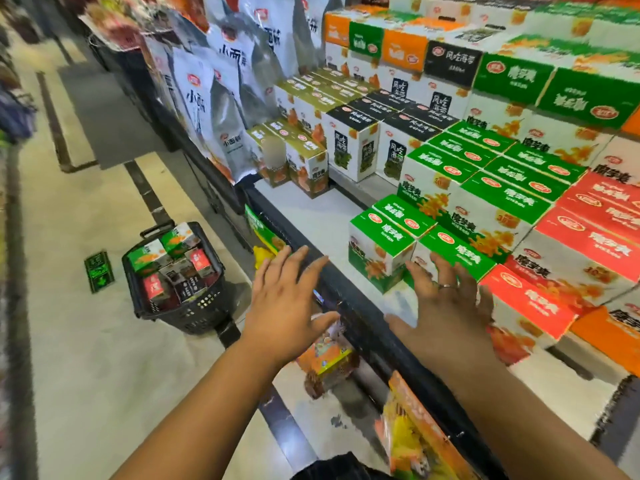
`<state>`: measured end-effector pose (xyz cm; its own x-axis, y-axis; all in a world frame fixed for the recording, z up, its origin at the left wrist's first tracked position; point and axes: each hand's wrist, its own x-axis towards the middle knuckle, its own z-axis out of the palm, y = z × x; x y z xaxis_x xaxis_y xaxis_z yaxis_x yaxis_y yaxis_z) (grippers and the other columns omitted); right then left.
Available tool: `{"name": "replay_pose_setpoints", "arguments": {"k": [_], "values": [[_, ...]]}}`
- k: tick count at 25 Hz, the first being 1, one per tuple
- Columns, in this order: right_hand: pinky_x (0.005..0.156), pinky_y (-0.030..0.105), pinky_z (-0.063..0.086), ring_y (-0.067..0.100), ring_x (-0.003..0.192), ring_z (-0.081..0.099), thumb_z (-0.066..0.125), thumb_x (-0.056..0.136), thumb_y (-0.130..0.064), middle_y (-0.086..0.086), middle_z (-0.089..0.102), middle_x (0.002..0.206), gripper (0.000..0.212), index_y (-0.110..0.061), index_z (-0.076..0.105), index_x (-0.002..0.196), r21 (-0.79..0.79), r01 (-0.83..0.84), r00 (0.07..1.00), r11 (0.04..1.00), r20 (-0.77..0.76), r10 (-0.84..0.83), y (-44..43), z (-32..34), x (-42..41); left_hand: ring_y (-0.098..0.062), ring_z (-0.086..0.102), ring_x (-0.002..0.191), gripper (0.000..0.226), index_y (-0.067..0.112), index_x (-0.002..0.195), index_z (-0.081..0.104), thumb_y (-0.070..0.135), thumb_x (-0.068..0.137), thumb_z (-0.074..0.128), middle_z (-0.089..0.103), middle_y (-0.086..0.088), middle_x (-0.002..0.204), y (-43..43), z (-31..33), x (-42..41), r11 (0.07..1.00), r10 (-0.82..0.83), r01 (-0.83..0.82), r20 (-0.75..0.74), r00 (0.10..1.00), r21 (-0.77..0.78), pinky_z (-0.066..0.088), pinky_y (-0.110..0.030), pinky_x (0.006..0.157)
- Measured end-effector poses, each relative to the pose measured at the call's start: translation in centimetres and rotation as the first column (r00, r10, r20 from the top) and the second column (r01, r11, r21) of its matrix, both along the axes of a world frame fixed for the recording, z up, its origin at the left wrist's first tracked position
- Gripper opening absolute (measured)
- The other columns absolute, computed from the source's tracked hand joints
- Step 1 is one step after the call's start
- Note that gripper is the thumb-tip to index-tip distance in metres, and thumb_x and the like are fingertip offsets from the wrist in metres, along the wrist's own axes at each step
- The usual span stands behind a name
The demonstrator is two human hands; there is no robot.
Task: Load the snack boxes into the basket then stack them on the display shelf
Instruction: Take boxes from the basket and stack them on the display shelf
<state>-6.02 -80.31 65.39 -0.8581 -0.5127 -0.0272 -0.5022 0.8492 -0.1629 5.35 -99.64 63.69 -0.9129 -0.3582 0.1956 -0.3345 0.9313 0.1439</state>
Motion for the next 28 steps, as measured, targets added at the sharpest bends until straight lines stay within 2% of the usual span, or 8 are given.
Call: {"name": "replay_pose_setpoints", "arguments": {"k": [4, 7, 12, 16, 19, 22, 25, 28], "values": [[0.117, 0.055, 0.002, 0.031, 0.148, -0.004, 0.048, 0.085, -0.070, 0.001, -0.001, 0.162, 0.085, -0.039, 0.008, 0.153, 0.052, -0.058, 0.997, 0.997, 0.058, 0.055, -7.0, 0.0, 4.9, -0.031, 0.029, 0.145, 0.085, 0.029, 0.146, 0.040, 0.065, 0.074, 0.069, 0.038, -0.005, 0.154, -6.5, -0.3, 6.1, 0.998, 0.064, -0.064, 0.025, 0.998, 0.001, 0.018, -0.051, 0.117], [0.117, 0.055, 0.003, 0.030, 0.148, -0.002, 0.047, 0.086, -0.069, -0.002, -0.002, 0.163, 0.086, -0.039, 0.004, 0.153, 0.065, -0.131, 0.991, 0.989, 0.048, 0.128, -12.4, -0.5, 8.8, -0.031, 0.032, 0.143, 0.087, 0.029, 0.146, 0.040, 0.065, 0.072, 0.069, 0.039, -0.005, 0.153, -11.5, -0.7, 10.8, 0.992, 0.128, -0.128, 0.028, 0.991, 0.005, 0.020, -0.050, 0.116], [0.117, 0.058, 0.005, 0.030, 0.149, 0.004, 0.044, 0.086, -0.070, -0.001, 0.002, 0.164, 0.082, -0.039, 0.008, 0.153, 0.110, -0.254, 0.967, 0.961, 0.020, 0.253, -22.1, -2.0, 14.3, -0.024, 0.005, 0.151, 0.087, 0.035, 0.155, 0.013, 0.067, 0.085, 0.054, 0.011, 0.002, 0.164, -19.3, -1.7, 19.0, 0.966, 0.246, -0.253, 0.123, 0.961, 0.044, 0.001, -0.043, 0.120], [0.116, 0.058, 0.007, 0.029, 0.147, 0.015, 0.048, 0.085, -0.069, 0.000, 0.011, 0.163, 0.080, -0.039, 0.017, 0.152, 0.105, -0.349, 0.937, 0.931, 0.022, 0.348, -28.6, -2.8, 17.4, -0.024, 0.004, 0.151, 0.087, 0.035, 0.155, 0.008, 0.069, 0.086, 0.050, 0.010, 0.003, 0.164, -24.3, -2.7, 24.6, 0.918, 0.375, -0.389, 0.162, 0.913, 0.071, 0.002, -0.044, 0.121], [0.115, 0.059, 0.011, 0.029, 0.145, 0.019, 0.045, 0.085, -0.072, 0.000, 0.016, 0.162, 0.078, -0.039, 0.020, 0.152, 0.130, -0.413, 0.909, 0.902, -0.001, 0.416, -33.3, -3.8, 18.1, -0.023, 0.005, 0.151, 0.084, 0.035, 0.154, 0.009, 0.067, 0.087, 0.049, 0.012, 0.003, 0.163, -27.4, -3.7, 26.8, 0.878, 0.454, -0.472, 0.173, 0.874, 0.084, 0.003, -0.043, 0.122], [0.115, 0.056, 0.012, 0.027, 0.146, 0.017, 0.042, 0.086, -0.073, 0.000, 0.016, 0.161, 0.077, -0.041, 0.018, 0.151, 0.132, -0.447, 0.894, 0.885, 0.043, 0.445, -38.1, -5.0, 17.7, -0.024, 0.007, 0.151, 0.082, 0.035, 0.155, 0.011, 0.066, 0.088, 0.048, 0.014, 0.002, 0.163, -30.2, -4.8, 27.7, 0.853, 0.488, -0.508, 0.166, 0.857, 0.115, 0.002, -0.042, 0.121], [0.116, 0.054, 0.010, 0.027, 0.146, 0.015, 0.042, 0.086, -0.072, -0.001, 0.013, 0.162, 0.077, -0.041, 0.015, 0.152, 0.111, -0.484, 0.875, 0.868, 0.094, 0.475, -44.1, -6.2, 16.3, -0.027, 0.014, 0.150, 0.079, 0.032, 0.154, 0.020, 0.065, 0.088, 0.048, 0.022, -0.002, 0.161, -35.0, -5.4, 27.0, 0.839, 0.520, -0.535, 0.141, 0.842, 0.099, 0.006, -0.043, 0.120], [0.117, 0.054, 0.013, 0.026, 0.145, 0.016, 0.045, 0.085, -0.072, -0.002, 0.014, 0.161, 0.079, -0.040, 0.015, 0.152, 0.072, -0.522, 0.849, 0.850, 0.142, 0.510, -51.4, -7.4, 13.7, -0.026, 0.013, 0.150, 0.079, 0.033, 0.154, 0.018, 0.065, 0.088, 0.048, 0.020, 0.000, 0.162, -41.2, -6.0, 24.8, 0.814, 0.558, -0.576, 0.174, 0.811, 0.071, 0.005, -0.043, 0.120]]}}
